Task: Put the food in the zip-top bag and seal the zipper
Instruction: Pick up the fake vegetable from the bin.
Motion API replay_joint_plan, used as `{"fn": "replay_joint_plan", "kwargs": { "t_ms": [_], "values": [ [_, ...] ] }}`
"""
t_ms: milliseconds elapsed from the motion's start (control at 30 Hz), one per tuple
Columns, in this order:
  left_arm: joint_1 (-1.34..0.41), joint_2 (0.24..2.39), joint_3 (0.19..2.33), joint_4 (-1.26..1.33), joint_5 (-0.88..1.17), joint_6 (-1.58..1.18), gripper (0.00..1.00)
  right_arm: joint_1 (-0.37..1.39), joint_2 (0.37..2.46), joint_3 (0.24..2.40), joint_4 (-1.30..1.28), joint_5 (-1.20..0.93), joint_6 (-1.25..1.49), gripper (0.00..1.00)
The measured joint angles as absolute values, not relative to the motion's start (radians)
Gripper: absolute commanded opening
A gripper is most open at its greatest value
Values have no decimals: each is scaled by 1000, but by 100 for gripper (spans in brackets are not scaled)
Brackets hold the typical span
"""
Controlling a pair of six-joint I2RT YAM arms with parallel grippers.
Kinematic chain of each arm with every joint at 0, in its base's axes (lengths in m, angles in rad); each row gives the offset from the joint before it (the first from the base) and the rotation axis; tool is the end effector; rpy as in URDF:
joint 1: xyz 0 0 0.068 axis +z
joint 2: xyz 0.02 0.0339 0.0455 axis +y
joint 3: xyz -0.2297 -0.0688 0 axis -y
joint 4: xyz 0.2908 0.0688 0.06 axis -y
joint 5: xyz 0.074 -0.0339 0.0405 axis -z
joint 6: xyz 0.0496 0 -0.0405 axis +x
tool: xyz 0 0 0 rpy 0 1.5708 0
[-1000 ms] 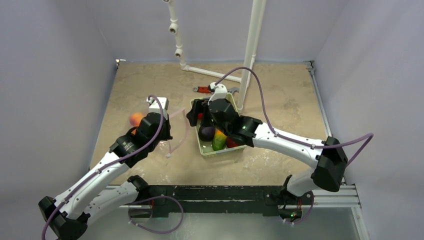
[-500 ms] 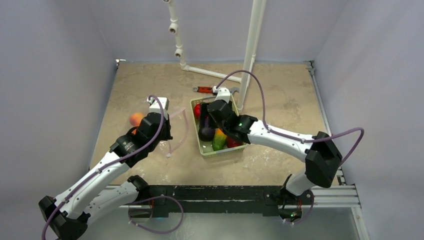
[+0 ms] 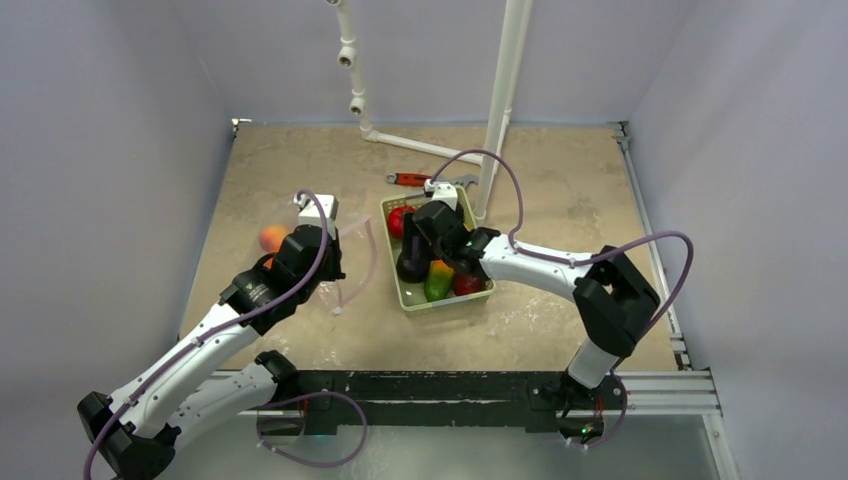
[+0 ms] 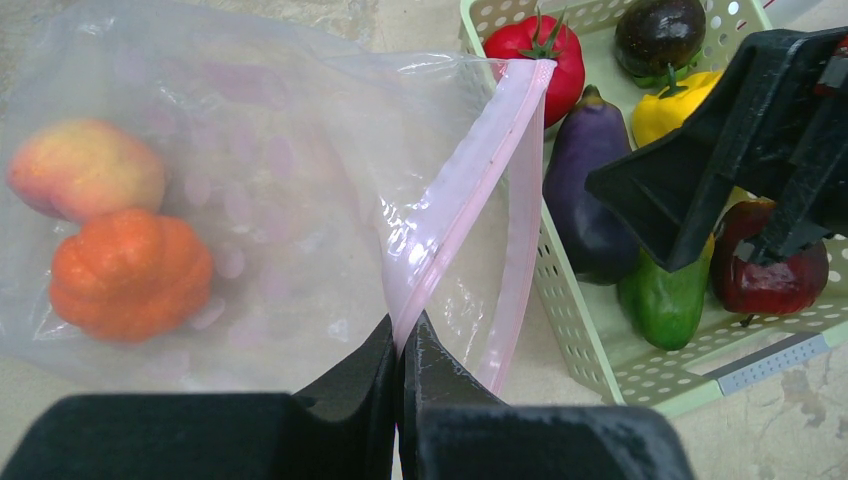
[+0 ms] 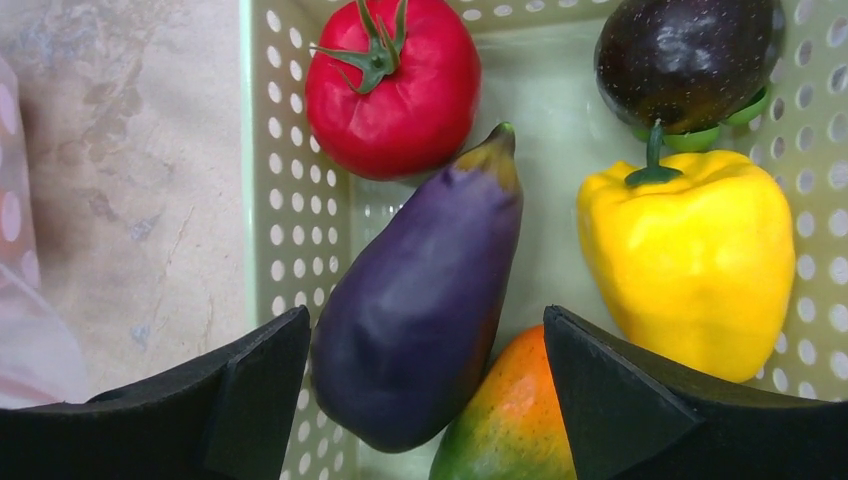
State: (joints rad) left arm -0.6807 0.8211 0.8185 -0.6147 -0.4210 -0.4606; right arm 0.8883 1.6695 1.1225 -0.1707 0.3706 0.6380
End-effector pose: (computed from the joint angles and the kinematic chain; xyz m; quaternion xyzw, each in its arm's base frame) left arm 0.2084 -0.1426 0.2718 0.0001 0.8742 -0.0862 0.4779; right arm 0.2743 0.3090 0.1630 -0.0361 0.8973 0.1599 0.4098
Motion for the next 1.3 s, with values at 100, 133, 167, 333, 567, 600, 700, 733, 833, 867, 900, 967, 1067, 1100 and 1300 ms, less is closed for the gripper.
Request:
{"fn": "replay_joint_plan", "kwargs": {
  "t_ms": [100,133,167,333,567,600,700,733,833,867,900,967,1067,1100,1300],
  "values": [
    [-681,821,818,-615,-420,-461,0,883,1702,1122,-156,353,650,89],
    [-681,821,818,-615,-420,-461,0,882,1713,1122,-153,347,653,89],
    [-681,821,818,-615,-419,-461,0,882,1725,1122,-150,341,656,90],
    [-681,821,818,-615,-419,-461,0,878,1763,1122,-127,301,673,90],
    [-681,819,818,-615,-418,-461,0,874,1784,1121,-104,274,686,86],
    [-681,818,818,-615,-418,-461,0,874,1786,1119,-101,273,689,83],
    [-681,818,818,-615,-418,-461,0,871,1788,1114,-93,270,696,76],
    [-681,818,818,-615,-418,-461,0,871,1788,1113,-89,270,698,73],
    [-681,817,818,-615,-418,-461,0,870,1788,1111,-83,270,702,60],
    [-681,817,818,-615,-418,-461,0,870,1787,1111,-83,270,702,55],
    [-681,817,818,-615,-418,-461,0,870,1787,1111,-83,271,703,49],
    [-681,815,818,-615,-418,-461,0,870,1785,1110,-84,271,704,39],
    [-681,813,818,-615,-418,-461,0,870,1776,1105,-88,272,705,31],
    [-681,813,818,-615,-417,-461,0,870,1770,1104,-93,273,707,31],
    [-681,810,818,-615,-417,-461,0,870,1683,1093,-124,296,716,29]
  ]
}}
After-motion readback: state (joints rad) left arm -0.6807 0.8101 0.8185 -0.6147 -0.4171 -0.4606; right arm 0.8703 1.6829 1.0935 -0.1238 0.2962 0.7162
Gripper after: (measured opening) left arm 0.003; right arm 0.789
